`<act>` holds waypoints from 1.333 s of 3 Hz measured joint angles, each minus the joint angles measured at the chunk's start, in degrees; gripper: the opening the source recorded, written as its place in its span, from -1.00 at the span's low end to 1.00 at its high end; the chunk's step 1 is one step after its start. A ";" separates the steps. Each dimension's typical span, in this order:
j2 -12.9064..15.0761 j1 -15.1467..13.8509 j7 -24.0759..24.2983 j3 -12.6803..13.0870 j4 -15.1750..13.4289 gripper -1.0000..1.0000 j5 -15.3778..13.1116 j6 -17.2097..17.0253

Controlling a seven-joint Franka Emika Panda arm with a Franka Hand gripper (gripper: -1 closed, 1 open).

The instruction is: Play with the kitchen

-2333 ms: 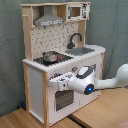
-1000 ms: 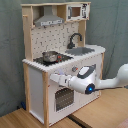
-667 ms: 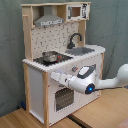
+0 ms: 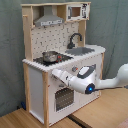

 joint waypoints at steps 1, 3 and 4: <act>0.00 0.00 6.70 -0.02 0.07 -1.00 0.00 0.00; 0.00 0.00 19.41 -0.09 0.18 -1.00 0.00 0.00; 0.00 0.01 24.09 0.09 0.21 -1.00 0.00 0.22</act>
